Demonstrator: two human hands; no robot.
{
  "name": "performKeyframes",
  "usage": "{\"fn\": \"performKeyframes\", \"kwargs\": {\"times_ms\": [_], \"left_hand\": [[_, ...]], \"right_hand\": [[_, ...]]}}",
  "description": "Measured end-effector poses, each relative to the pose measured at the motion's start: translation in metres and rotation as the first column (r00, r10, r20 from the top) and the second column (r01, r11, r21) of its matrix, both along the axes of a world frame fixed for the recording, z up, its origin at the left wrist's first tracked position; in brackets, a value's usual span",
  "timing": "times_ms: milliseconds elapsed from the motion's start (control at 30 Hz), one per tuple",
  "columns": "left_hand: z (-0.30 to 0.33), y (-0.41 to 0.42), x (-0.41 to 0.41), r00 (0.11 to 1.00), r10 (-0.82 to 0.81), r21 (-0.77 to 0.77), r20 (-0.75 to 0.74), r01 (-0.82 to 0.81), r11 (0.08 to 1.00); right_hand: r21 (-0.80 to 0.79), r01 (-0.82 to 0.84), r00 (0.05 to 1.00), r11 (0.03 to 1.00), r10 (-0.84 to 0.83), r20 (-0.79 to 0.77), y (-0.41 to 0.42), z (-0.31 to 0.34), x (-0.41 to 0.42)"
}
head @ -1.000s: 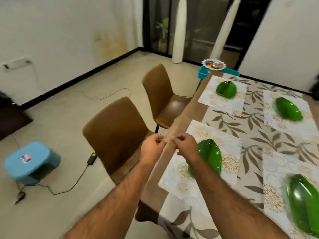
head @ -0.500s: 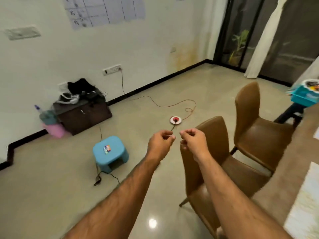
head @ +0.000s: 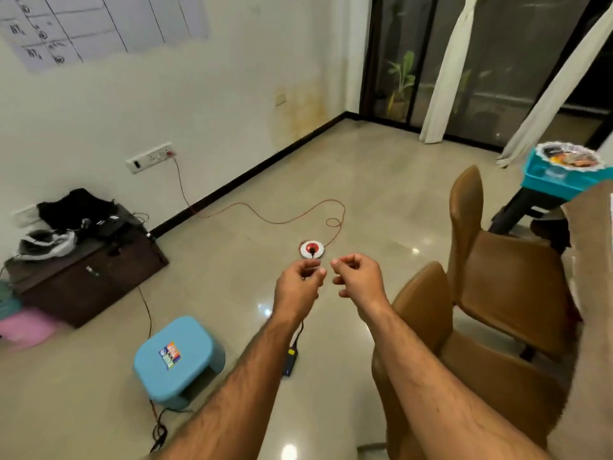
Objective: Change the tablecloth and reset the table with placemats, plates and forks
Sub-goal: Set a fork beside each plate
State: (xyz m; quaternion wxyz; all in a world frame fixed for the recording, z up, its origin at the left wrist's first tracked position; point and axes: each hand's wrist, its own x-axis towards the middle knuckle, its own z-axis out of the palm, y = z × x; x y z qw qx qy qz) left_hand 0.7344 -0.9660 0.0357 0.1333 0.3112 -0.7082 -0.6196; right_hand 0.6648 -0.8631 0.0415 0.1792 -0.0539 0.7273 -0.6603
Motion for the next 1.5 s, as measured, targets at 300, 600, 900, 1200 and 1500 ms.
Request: {"fn": "performKeyframes", "kwargs": {"times_ms": [300,600,900,1200,1500], "left_hand": [[-0.007,-0.086,-0.164,0.987,-0.158,-0.065,0.035,0.16,0.985],[0.013,-0.112,-0.343,0.898,-0.44,-0.06,0.014,0.44,0.896],[0.002,-0.097,-0.529,0.801,-0.598,0.028,-0.009,0.598,0.801],[0.039,-0.035,-0.786,0.69,-0.723,0.056,-0.037,0.724,0.688],[0.009,0.068,-1.013,0.504,-0.864,0.041,0.012,0.863,0.504]], "right_hand": [[-0.028,0.167,0.986,0.986,-0.166,0.034,-0.066,-0.009,-0.151],[-0.04,0.415,0.908,0.909,-0.411,0.076,-0.069,0.007,-0.281],[-0.001,0.537,0.842,0.844,-0.536,0.054,-0.048,-0.013,-0.457],[0.074,0.646,0.761,0.76,-0.649,0.026,0.017,0.025,-0.706],[0.081,0.805,0.584,0.588,-0.809,0.061,0.102,0.003,-0.885]]}}
